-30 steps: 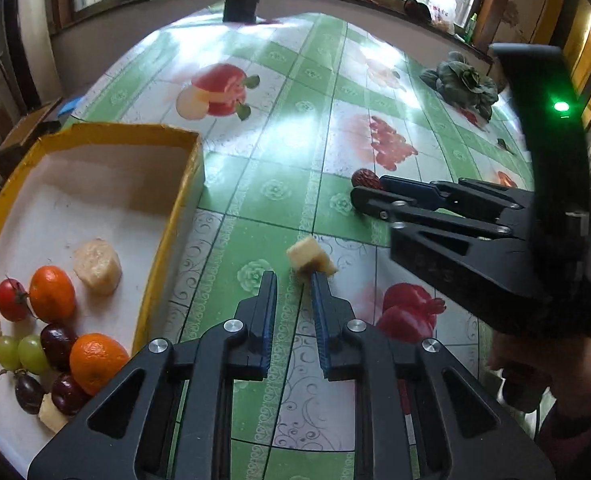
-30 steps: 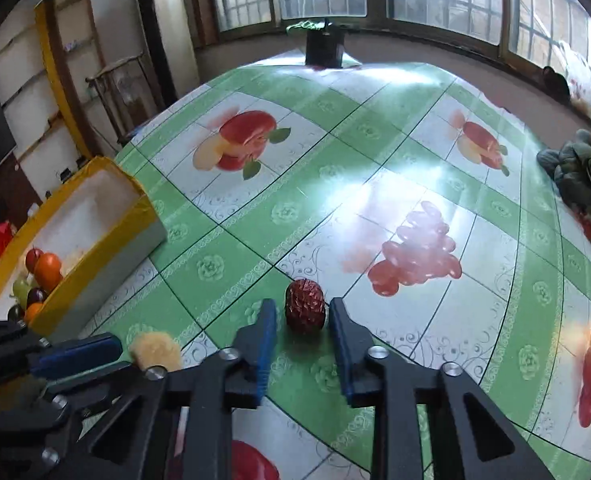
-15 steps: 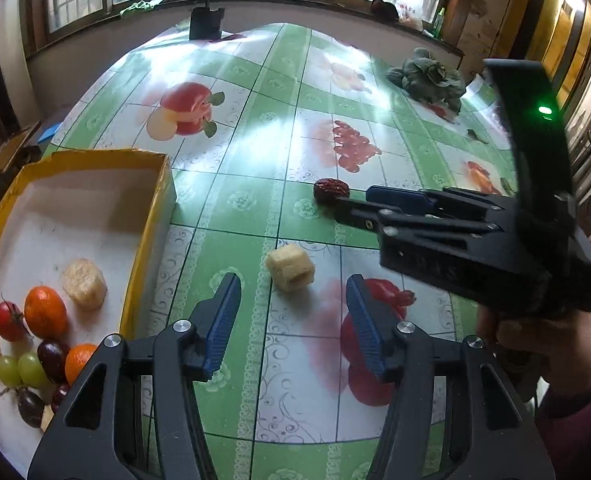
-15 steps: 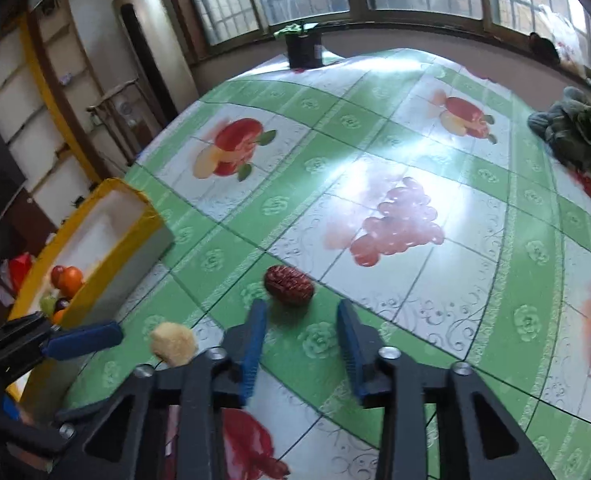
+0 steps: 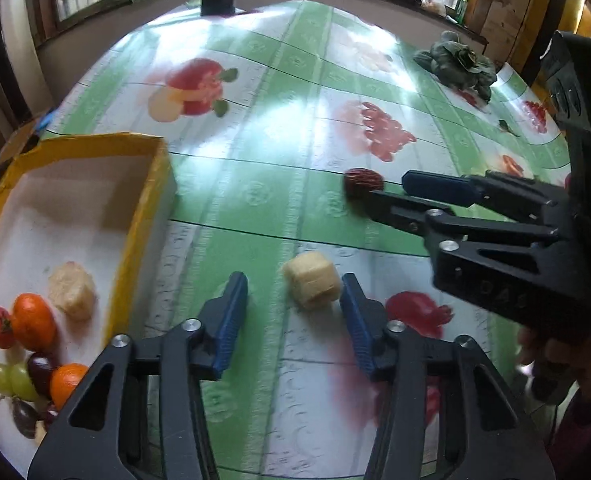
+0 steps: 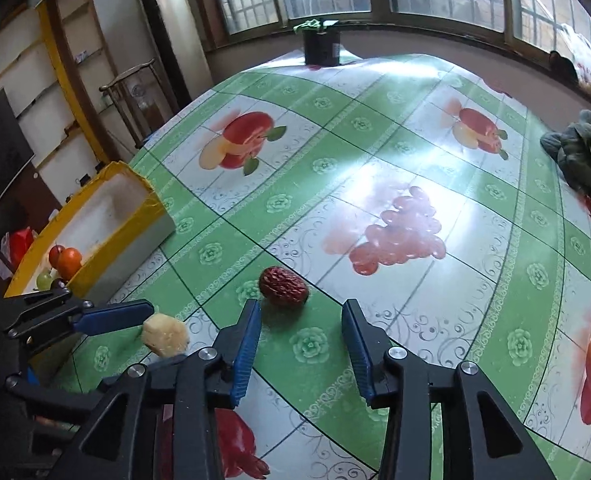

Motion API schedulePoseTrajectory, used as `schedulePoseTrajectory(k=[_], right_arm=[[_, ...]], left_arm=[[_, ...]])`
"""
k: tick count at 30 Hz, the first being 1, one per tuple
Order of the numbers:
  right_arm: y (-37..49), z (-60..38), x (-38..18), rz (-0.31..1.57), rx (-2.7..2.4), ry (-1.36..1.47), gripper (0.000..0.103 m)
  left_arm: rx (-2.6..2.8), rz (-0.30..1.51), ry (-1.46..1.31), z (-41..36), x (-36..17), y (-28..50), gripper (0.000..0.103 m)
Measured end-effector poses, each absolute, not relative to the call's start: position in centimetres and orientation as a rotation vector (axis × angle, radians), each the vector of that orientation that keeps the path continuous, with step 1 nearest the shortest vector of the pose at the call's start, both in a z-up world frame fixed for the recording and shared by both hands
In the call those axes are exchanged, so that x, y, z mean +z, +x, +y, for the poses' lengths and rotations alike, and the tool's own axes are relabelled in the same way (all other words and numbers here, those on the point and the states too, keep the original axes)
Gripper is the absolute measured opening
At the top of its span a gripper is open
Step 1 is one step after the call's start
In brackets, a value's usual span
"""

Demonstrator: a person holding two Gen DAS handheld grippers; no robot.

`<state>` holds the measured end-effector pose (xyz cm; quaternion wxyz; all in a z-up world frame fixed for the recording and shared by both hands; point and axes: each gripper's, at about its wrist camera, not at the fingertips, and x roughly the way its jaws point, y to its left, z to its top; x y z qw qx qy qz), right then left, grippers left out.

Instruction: Organize fruits

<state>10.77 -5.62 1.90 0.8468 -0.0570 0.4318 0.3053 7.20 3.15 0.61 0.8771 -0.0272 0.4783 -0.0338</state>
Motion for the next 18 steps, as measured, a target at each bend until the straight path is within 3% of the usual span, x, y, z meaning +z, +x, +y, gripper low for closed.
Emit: schedulePoseTrajectory(k=[13,15,16,18], right_arm=[[11.4,-3.0,1.4,0.875,0.715,-0.236,0.04],[11.6,-2.9,1.4,0.88,0.707,-0.241,0.032],[11.6,-2.9,1.4,0.878,0.694,-0.248,0.028],[11.4,-3.2,1.4,0.879,0.683,-0.241,0.028]], left_arm=[[-0.076,1.007,-0.052,2.7,0.8,7.2,0.043],[-0.079,0.994,-0.05,2.5,0.6,7.4,0.043],[-0.076,0.99,-0.047,2.5,0.6,7.4,0.038],[-0.082,0.989,-0.053,2.7,0.5,7.5,0.019]])
